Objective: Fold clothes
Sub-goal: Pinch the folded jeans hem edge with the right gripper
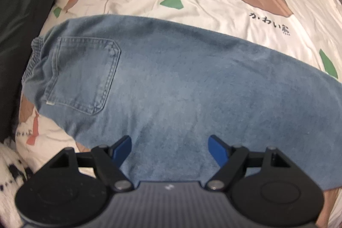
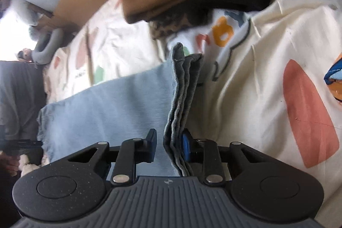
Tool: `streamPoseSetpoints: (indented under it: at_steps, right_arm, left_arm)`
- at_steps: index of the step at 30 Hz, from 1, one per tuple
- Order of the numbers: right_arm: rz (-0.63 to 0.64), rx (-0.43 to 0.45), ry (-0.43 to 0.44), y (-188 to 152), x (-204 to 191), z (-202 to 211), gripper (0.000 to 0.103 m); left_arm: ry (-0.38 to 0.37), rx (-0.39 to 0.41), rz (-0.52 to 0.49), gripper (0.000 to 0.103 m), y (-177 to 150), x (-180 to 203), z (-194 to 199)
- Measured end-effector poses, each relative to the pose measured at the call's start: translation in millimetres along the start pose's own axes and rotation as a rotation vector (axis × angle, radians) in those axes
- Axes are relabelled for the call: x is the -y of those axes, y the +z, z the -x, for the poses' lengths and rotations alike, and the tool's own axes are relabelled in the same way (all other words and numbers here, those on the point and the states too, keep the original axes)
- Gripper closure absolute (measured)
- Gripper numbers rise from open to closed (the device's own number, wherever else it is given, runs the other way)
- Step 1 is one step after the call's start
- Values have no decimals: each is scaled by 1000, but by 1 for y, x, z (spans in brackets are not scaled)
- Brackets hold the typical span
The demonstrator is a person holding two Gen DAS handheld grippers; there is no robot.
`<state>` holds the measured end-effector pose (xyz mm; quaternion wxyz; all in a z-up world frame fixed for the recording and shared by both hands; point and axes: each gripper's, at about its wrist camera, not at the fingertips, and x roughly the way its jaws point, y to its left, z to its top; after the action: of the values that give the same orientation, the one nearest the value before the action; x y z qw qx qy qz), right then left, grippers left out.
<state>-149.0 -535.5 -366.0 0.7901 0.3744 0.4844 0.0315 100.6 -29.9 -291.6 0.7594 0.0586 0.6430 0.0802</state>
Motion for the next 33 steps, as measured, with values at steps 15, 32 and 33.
streamPoseSetpoints:
  at_steps: [15, 32, 33]
  right_arm:
    - [23, -34, -68, 4, 3, -30, 73]
    - [3, -76, 21, 9, 11, -27, 93]
    - [5, -76, 27, 10, 9, -26, 93]
  left_arm:
    - [10, -3, -16, 22, 3, 4, -1]
    - [-9, -9, 12, 22, 3, 4, -6]
    - [-14, -7, 16, 22, 3, 4, -5]
